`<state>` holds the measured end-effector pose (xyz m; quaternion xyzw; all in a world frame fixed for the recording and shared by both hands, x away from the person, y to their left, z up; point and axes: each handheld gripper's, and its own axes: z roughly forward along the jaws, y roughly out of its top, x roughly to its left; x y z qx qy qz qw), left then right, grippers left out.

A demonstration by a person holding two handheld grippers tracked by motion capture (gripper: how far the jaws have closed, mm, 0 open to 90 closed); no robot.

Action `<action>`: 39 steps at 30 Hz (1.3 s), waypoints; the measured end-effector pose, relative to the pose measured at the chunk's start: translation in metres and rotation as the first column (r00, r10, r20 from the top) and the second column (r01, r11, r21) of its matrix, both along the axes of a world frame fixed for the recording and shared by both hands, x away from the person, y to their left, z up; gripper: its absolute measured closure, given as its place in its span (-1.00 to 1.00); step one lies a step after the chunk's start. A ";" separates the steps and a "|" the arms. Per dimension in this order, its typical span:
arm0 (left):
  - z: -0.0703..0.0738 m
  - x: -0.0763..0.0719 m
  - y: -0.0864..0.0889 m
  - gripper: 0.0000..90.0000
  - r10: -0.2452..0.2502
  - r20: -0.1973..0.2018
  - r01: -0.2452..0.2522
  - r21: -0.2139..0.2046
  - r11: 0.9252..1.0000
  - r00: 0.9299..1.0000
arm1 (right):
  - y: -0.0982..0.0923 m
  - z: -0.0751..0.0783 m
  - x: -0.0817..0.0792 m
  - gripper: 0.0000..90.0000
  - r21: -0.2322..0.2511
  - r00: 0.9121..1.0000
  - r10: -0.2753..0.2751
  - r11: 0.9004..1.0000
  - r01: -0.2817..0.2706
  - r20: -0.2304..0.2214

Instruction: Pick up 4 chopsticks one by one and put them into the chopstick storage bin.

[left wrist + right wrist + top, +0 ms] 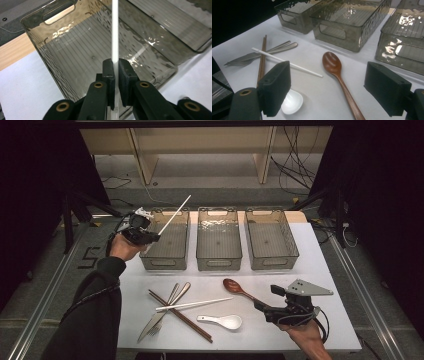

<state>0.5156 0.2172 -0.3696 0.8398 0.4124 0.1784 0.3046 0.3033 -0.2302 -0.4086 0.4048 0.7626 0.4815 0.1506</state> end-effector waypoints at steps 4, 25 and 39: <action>-0.005 0.005 0.004 0.86 0.022 -0.001 -0.022 -0.016 1.000 1.000 | 0.000 0.000 0.000 -0.51 0.000 1.000 0.002 1.000 -0.002 0.001; -0.029 0.013 0.008 0.86 0.065 -0.035 -0.065 -0.007 0.998 0.997 | 0.001 -0.001 0.000 -0.51 -0.001 1.000 0.004 1.000 -0.004 -0.001; -0.036 0.014 0.011 0.53 0.140 -0.058 -0.141 -0.011 0.990 0.988 | 0.000 -0.001 0.000 -0.51 -0.001 1.000 0.004 1.000 -0.004 -0.003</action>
